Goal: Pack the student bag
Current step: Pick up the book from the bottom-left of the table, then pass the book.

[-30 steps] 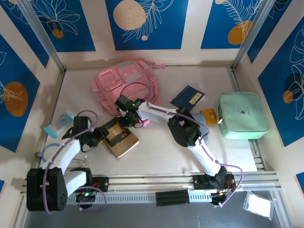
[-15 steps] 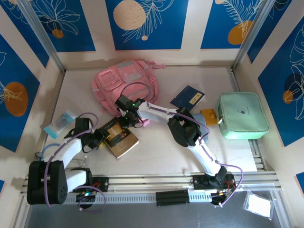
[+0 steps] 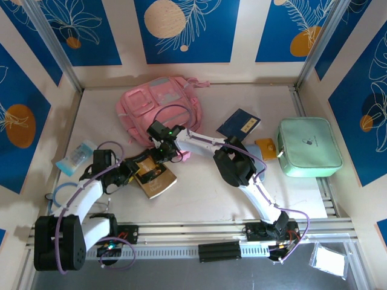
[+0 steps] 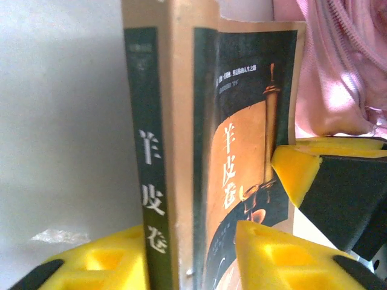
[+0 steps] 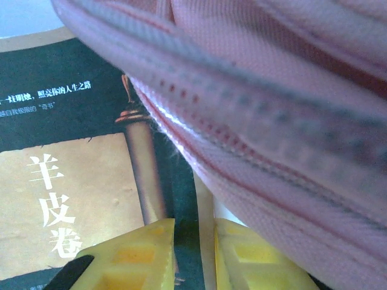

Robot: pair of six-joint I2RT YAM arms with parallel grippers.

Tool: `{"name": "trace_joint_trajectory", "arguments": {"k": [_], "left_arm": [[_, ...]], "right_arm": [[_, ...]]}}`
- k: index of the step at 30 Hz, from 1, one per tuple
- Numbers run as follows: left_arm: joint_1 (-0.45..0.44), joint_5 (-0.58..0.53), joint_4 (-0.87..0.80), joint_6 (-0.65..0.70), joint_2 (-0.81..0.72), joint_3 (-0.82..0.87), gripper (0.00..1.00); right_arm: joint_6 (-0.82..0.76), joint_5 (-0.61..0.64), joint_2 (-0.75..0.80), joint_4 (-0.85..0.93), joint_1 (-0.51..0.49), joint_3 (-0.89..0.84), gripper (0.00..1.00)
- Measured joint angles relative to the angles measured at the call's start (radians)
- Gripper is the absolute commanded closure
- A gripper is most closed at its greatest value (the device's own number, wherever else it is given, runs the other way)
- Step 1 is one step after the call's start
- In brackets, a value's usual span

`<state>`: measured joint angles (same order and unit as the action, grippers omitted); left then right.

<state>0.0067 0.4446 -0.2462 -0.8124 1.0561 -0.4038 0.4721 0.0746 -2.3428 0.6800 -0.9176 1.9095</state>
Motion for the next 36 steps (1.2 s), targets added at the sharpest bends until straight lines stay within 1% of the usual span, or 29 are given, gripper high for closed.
{"name": "trace_joint_trajectory", "arguments": {"k": [3,7,10,14,18,22,26,29,33,36], "left_arm": [[0.002,-0.001,-0.005,0.009,0.036,-0.006,0.85],[0.002,-0.016,-0.069,0.036,0.071,-0.064,0.95],[0.003,-0.053,-0.158,0.066,0.074,-0.132,1.00],[0.010,-0.143,-0.283,0.114,0.058,-0.241,1.00],[0.012,-0.233,-0.390,0.161,0.018,-0.378,1.00],[0.013,-0.255,-0.433,0.187,0.006,-0.492,1.00],[0.013,-0.225,-0.414,0.174,0.025,-0.563,1.00],[0.013,-0.167,-0.341,0.127,0.082,-0.609,1.00],[0.009,-0.089,-0.153,-0.004,0.184,-0.640,1.00],[-0.013,-0.057,0.008,-0.121,0.268,-0.653,1.00]], "right_arm": [[-0.001,-0.003,0.000,-0.003,0.002,-0.001,0.75],[-0.012,-0.003,0.005,-0.015,0.002,-0.010,0.67],[-0.024,-0.003,0.021,-0.032,0.002,-0.031,0.60],[-0.034,0.002,0.099,-0.036,0.002,-0.110,0.51],[-0.035,0.005,0.254,-0.066,0.007,-0.213,0.43],[-0.013,-0.005,0.419,-0.140,0.030,-0.300,0.36],[0.021,-0.092,0.511,-0.205,0.101,-0.357,0.30],[0.077,-0.180,0.545,-0.265,0.173,-0.410,0.25],[0.192,-0.285,0.576,-0.355,0.264,-0.496,0.21],[0.294,-0.348,0.599,-0.432,0.315,-0.555,0.17]]}}
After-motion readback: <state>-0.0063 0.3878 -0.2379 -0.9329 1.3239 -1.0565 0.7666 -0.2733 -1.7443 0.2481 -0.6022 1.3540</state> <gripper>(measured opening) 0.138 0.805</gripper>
